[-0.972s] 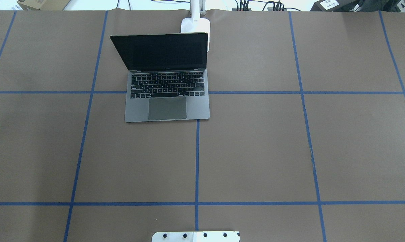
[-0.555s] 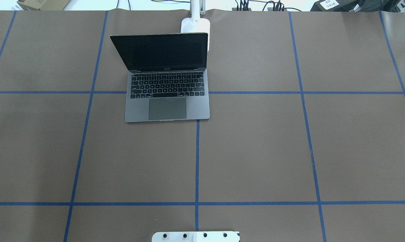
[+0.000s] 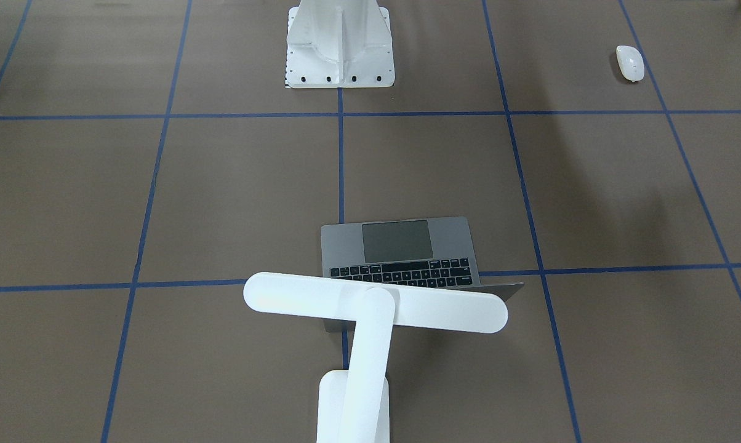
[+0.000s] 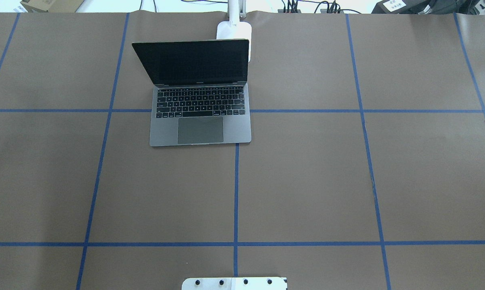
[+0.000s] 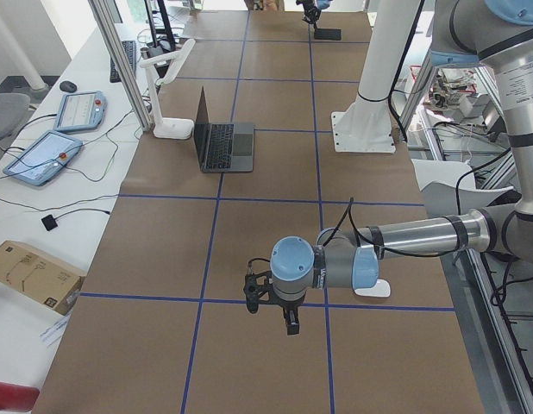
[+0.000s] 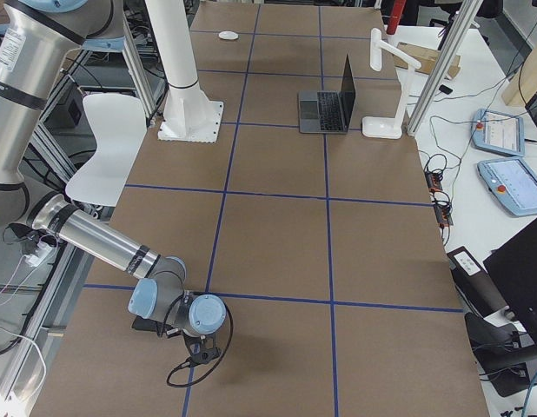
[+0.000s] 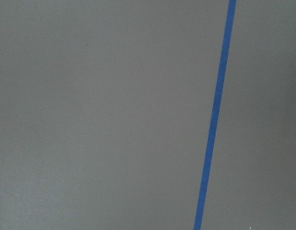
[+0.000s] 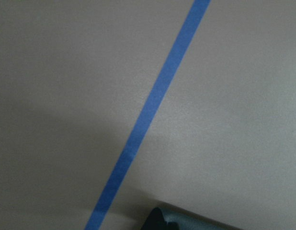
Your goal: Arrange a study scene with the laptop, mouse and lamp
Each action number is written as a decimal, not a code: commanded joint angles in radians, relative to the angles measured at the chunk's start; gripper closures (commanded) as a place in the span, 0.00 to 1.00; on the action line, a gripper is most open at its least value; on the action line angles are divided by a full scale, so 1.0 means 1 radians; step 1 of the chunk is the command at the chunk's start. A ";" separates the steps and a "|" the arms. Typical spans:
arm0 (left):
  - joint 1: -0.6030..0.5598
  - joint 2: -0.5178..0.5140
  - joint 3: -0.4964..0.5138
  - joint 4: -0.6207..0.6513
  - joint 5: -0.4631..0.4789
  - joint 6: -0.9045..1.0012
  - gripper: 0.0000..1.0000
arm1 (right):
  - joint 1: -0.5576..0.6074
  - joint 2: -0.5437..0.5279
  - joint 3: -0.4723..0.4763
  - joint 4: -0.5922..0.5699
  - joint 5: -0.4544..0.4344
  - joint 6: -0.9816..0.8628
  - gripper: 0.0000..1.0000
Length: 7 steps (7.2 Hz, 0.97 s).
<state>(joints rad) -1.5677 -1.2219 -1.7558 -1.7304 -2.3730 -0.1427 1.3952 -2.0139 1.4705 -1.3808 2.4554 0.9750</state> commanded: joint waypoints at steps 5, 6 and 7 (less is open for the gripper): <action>0.000 -0.010 -0.001 0.000 0.000 -0.002 0.00 | 0.001 0.195 0.179 0.013 0.106 0.197 1.00; -0.002 -0.013 -0.001 0.000 0.000 -0.002 0.00 | 0.001 0.274 0.180 0.014 0.128 0.311 1.00; 0.000 -0.014 -0.001 0.000 0.001 -0.002 0.00 | -0.019 0.347 0.195 0.016 0.128 0.453 1.00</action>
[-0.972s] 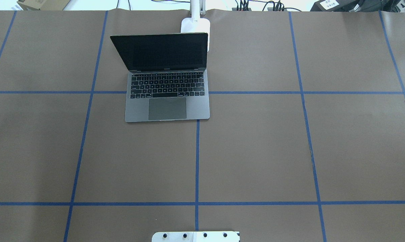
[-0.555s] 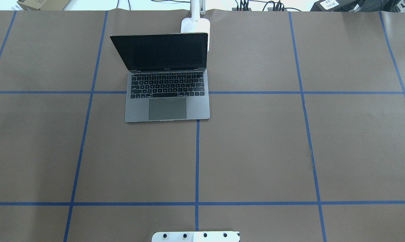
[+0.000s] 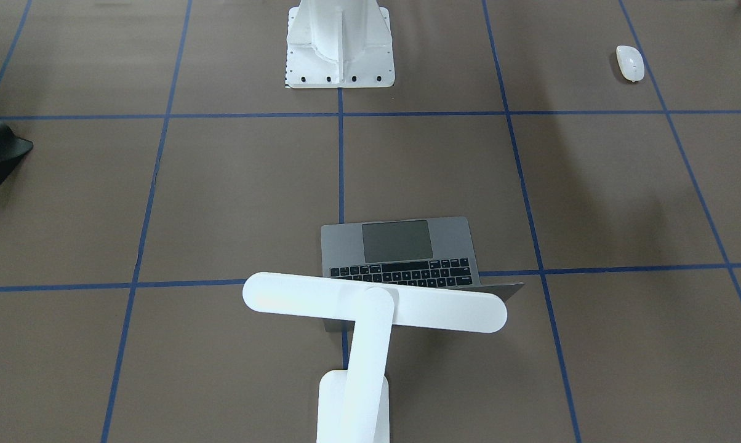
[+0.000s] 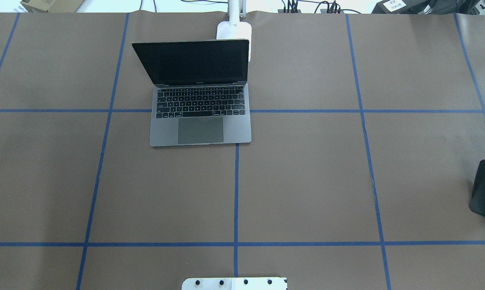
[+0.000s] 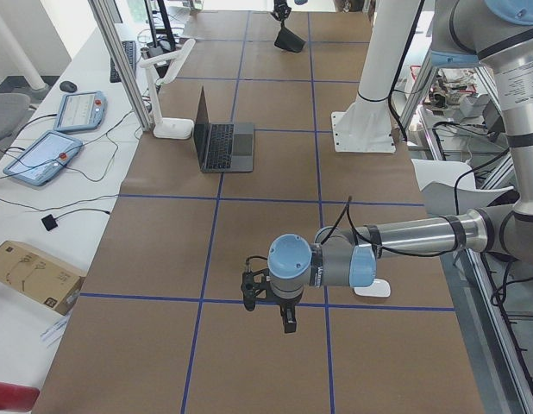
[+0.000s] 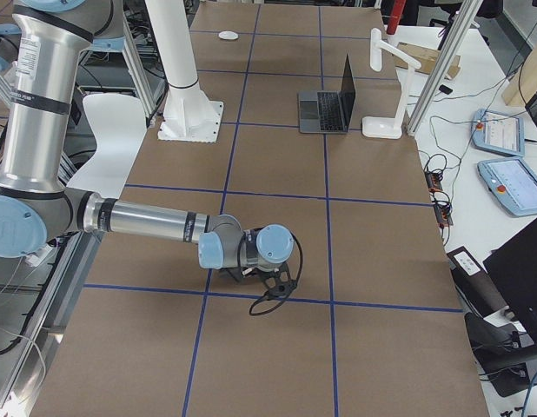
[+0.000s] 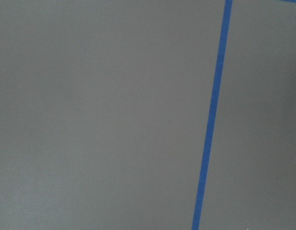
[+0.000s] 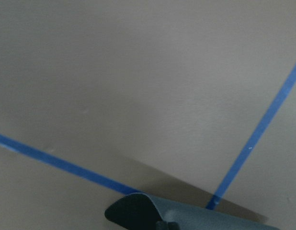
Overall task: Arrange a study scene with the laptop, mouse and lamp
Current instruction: 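Carry the black mouse pad with the right gripper onto the table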
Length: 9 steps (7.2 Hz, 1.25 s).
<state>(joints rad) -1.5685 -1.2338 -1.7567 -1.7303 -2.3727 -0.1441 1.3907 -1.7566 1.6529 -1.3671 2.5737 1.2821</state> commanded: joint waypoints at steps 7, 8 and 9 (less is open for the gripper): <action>-0.001 -0.004 0.000 0.000 0.001 -0.002 0.00 | -0.440 0.542 0.027 0.002 -0.319 0.755 1.00; -0.001 -0.004 -0.001 0.000 0.001 -0.002 0.00 | -0.441 0.543 0.054 0.002 -0.317 0.752 1.00; -0.001 -0.004 -0.004 0.000 0.001 -0.002 0.00 | -0.440 0.542 0.097 0.028 -0.313 0.757 1.00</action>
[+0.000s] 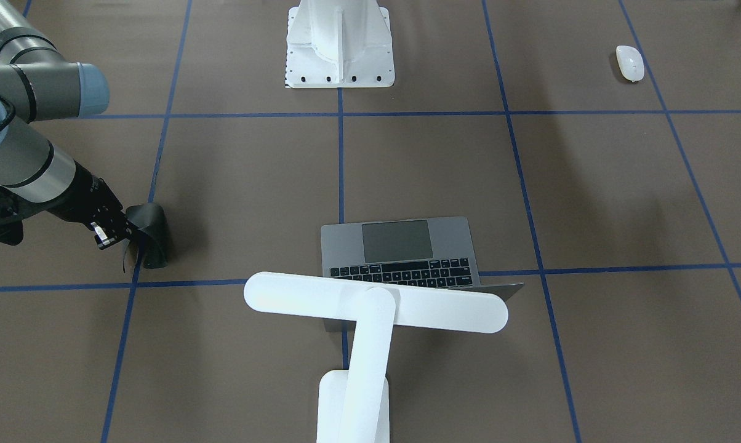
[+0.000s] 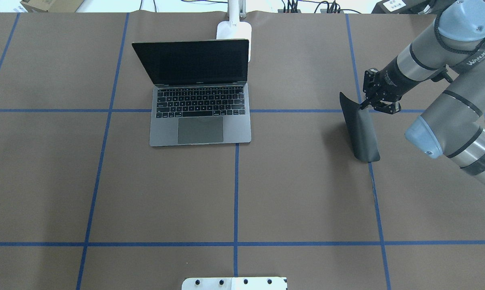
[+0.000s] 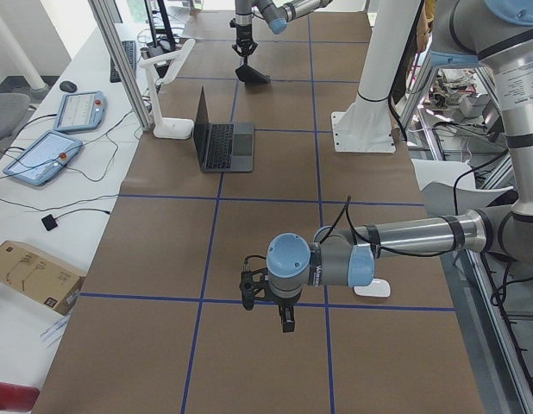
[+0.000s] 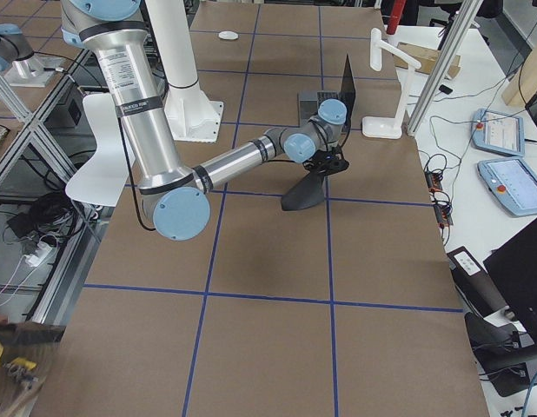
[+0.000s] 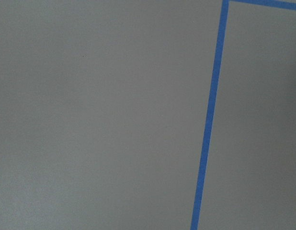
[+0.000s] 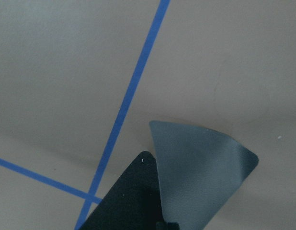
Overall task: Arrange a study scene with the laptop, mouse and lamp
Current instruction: 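Carry the black mouse pad with the right gripper onto the table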
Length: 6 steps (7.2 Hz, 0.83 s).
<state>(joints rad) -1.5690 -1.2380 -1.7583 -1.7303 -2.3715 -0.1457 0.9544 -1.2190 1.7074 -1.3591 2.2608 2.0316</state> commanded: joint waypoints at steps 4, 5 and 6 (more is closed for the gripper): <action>0.000 0.006 -0.010 0.000 -0.002 0.000 0.00 | -0.040 -0.007 0.039 0.118 0.010 0.002 1.00; 0.000 0.008 -0.010 0.000 -0.003 0.000 0.00 | -0.049 0.006 -0.013 0.121 -0.003 -0.001 1.00; 0.000 0.008 -0.010 0.000 -0.003 0.000 0.00 | -0.049 0.033 -0.053 0.121 -0.016 -0.004 1.00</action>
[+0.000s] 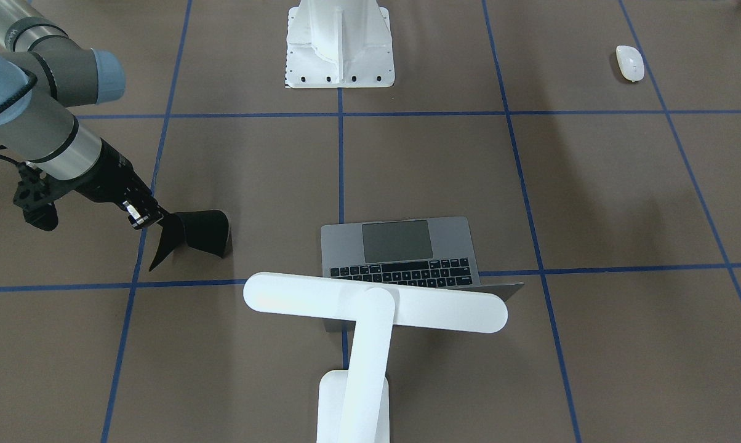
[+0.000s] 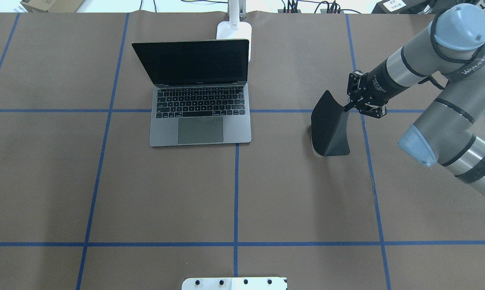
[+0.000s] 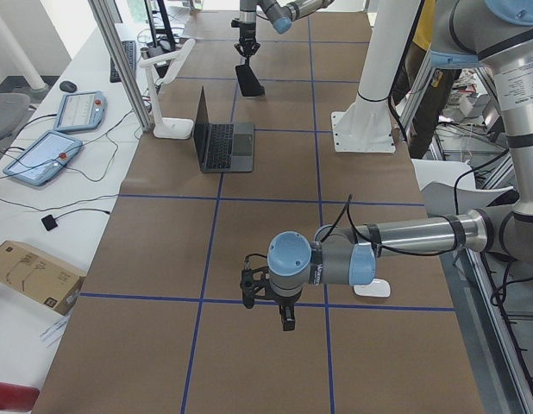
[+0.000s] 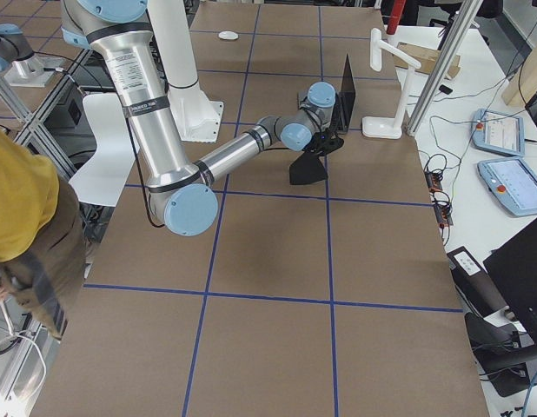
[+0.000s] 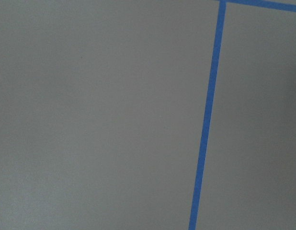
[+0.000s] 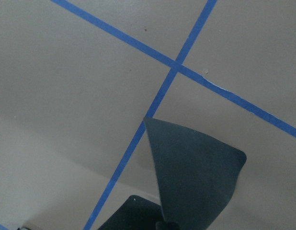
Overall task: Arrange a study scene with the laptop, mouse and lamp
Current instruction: 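Carry the black mouse pad with the right gripper onto the table, then lower the mouse pad flat beside the laptop with the right gripper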
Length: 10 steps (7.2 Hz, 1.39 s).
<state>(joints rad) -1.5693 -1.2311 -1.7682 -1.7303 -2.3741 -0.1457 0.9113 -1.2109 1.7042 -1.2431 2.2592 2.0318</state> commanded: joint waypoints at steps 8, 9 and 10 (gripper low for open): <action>-0.002 -0.002 -0.019 0.000 -0.001 0.000 0.00 | 0.023 0.053 -0.237 0.005 -0.119 -0.134 1.00; -0.002 -0.002 -0.022 0.000 -0.001 0.000 0.00 | 0.027 0.060 -0.260 0.005 -0.127 -0.148 1.00; -0.002 -0.002 -0.024 0.000 -0.001 0.000 0.00 | 0.027 0.089 -0.291 0.004 -0.148 -0.150 1.00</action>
<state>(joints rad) -1.5707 -1.2336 -1.7891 -1.7303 -2.3746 -0.1457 0.9350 -1.1487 1.4503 -1.2382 2.1313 1.8923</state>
